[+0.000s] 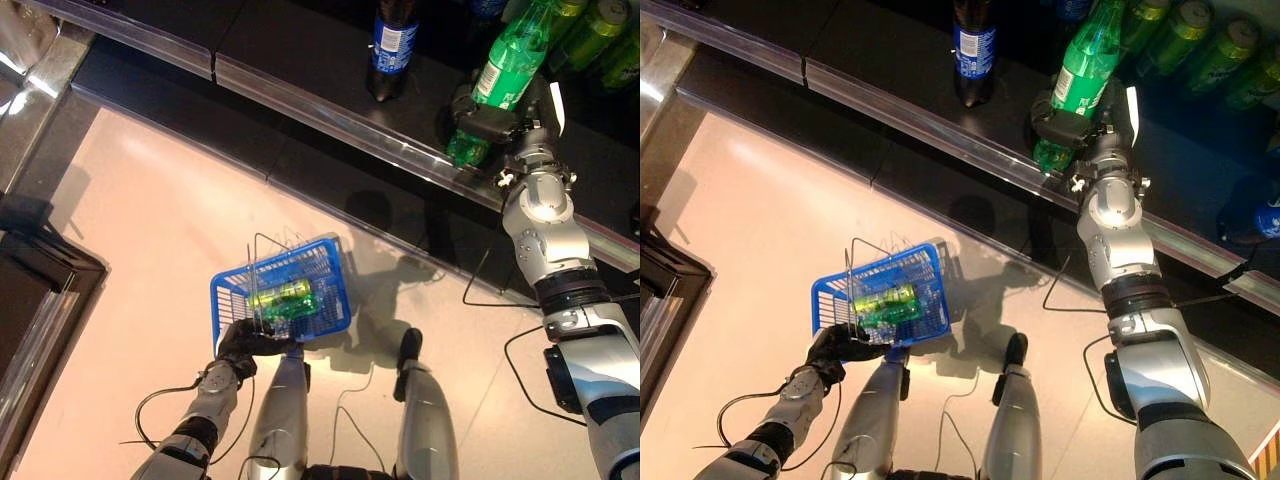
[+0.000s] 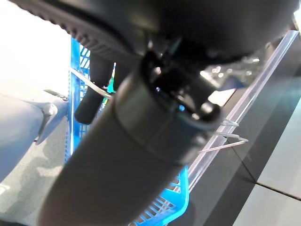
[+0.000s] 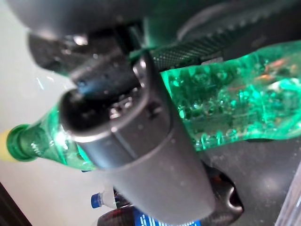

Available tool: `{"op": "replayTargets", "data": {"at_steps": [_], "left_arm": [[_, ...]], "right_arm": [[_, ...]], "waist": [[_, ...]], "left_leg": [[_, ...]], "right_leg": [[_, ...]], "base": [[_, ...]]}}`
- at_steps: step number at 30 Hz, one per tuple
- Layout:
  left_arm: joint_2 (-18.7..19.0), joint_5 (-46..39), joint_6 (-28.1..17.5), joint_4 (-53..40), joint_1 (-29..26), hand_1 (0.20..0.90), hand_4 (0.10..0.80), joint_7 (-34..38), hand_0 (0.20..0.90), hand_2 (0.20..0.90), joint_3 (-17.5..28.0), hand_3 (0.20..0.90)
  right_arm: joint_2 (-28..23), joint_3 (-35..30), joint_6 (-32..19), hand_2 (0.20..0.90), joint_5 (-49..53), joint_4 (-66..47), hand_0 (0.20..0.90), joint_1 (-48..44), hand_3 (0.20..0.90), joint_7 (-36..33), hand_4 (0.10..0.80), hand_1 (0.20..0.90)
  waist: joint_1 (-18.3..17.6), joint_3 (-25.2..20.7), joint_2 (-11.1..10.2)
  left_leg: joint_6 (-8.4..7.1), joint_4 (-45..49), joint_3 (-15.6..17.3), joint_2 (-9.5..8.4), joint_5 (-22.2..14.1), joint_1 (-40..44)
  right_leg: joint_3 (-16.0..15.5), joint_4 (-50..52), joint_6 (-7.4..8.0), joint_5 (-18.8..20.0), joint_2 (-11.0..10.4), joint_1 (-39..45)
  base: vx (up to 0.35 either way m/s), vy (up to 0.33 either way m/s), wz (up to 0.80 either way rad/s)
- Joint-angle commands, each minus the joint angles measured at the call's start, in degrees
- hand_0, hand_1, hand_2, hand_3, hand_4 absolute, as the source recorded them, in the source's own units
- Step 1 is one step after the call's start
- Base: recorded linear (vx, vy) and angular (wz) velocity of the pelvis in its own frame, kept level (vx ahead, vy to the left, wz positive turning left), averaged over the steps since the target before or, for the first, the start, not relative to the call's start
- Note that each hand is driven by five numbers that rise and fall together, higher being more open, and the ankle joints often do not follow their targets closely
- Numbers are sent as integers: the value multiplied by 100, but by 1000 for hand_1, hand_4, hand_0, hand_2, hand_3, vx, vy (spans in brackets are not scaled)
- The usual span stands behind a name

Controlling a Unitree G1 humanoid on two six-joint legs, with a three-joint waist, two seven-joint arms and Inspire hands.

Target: Pick up the drink and place into the basket.

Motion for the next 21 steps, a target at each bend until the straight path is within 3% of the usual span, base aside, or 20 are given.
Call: {"op": "replayTargets", "data": {"at_steps": [1,12,21], "left_arm": [[668,-48,-336,-396,462,300,100,26,300,300,-110,200],[676,-71,-316,-411,471,300,100,51,300,300,-51,200],[602,53,-512,-335,720,300,100,31,300,300,170,200]], "right_arm": [[-456,-47,-655,300,-10,-508,300,-785,200,11,100,300],[-410,-61,-840,300,-353,-907,300,-690,200,-126,100,300],[-285,-75,-796,300,-741,-1895,300,-177,200,-94,100,300]], "waist": [[49,-191,30],[7,-254,8],[-44,-802,-128]], "left_leg": [[505,325,-99,-289,-236,25],[493,153,-46,-262,-204,155],[367,-1291,274,-161,152,1050]], "right_leg": [[-359,-212,-411,58,32,260],[-328,-368,-382,108,66,356],[-334,-1548,-148,541,146,1058]], "base": [[0,0,0],[4,-2,0],[44,24,-1]]}}
